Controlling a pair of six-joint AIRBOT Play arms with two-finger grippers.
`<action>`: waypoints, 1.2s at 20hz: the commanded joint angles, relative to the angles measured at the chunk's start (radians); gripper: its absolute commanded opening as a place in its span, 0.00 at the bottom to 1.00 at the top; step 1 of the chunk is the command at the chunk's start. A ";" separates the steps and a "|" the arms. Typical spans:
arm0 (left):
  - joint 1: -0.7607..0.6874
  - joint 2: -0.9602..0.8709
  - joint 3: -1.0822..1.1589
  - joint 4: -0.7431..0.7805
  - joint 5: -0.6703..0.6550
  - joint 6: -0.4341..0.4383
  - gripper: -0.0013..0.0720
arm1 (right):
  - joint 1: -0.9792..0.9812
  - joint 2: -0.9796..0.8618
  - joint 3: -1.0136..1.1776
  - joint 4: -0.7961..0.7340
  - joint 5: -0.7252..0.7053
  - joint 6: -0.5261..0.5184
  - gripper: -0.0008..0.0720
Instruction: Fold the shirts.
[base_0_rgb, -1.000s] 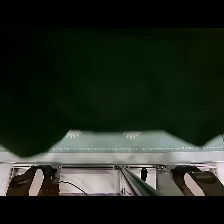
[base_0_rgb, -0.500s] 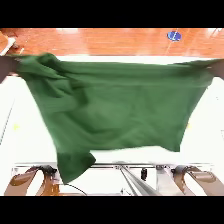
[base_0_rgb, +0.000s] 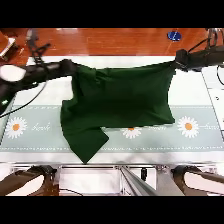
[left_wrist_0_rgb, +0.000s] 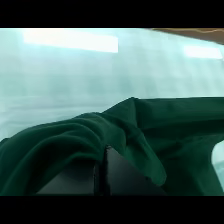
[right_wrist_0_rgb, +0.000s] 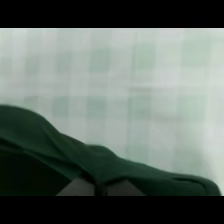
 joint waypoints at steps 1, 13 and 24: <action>-0.060 -0.163 0.051 -0.025 0.085 -0.021 0.08 | -0.077 -0.179 0.036 0.219 -0.117 -0.005 0.05; 0.480 0.062 -0.142 0.431 -0.649 -0.247 0.71 | -0.389 0.025 -0.203 -0.105 0.196 -0.080 0.57; 0.522 0.227 -0.661 0.146 -0.563 -0.151 0.71 | -0.394 0.455 -0.875 0.026 0.008 -0.114 0.57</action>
